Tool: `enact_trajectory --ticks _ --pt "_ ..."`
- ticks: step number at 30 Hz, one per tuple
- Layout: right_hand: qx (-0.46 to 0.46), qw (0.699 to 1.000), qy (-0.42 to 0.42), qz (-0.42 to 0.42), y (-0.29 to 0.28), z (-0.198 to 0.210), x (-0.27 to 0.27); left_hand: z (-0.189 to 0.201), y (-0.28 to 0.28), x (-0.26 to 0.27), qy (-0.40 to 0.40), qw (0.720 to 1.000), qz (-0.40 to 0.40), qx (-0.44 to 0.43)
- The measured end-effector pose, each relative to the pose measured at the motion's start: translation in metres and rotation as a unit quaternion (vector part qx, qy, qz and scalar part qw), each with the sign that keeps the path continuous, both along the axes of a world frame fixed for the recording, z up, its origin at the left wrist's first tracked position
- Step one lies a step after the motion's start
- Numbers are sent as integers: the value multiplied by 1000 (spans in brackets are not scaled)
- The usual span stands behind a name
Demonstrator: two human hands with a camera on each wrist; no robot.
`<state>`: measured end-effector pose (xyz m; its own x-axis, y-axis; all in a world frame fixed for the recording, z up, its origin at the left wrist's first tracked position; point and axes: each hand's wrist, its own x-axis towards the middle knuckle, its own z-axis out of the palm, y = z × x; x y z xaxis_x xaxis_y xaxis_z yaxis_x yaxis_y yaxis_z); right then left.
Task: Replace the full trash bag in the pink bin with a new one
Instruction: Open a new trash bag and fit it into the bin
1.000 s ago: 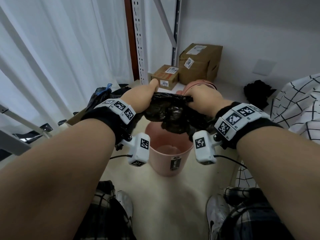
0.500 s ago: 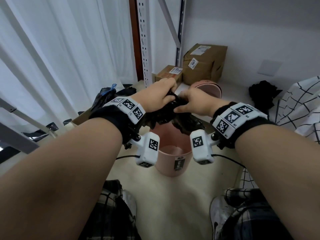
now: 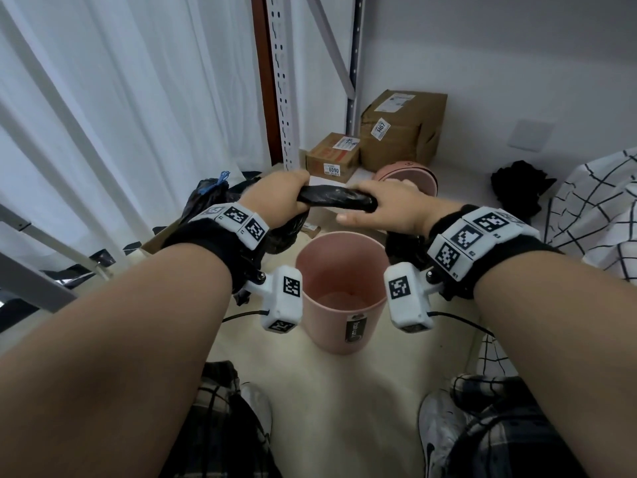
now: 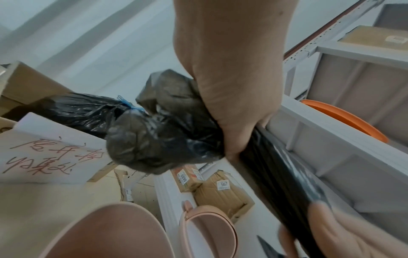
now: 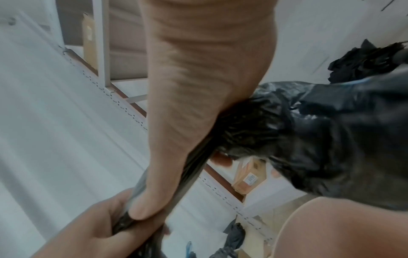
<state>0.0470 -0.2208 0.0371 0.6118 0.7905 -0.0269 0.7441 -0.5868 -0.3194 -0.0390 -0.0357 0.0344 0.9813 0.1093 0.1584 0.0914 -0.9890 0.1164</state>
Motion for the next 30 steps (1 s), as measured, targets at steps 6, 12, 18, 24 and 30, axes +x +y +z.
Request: enact_trajectory --ticks 6,12,18,24,30 --pt "19 982 -139 -128 2 -7 12 -2 -2 -2 25 999 24 -30" --pt "234 962 14 -143 -1 -9 10 -21 11 -8 93 987 95 -94" --pt "346 900 63 -256 -10 -16 20 -26 16 0 -10 975 143 -170" --pt "416 860 173 -241 -24 -15 13 -36 16 19 -19 969 152 -195" --pt "375 872 185 -253 -44 -15 33 -63 -3 33 141 956 84 -243"
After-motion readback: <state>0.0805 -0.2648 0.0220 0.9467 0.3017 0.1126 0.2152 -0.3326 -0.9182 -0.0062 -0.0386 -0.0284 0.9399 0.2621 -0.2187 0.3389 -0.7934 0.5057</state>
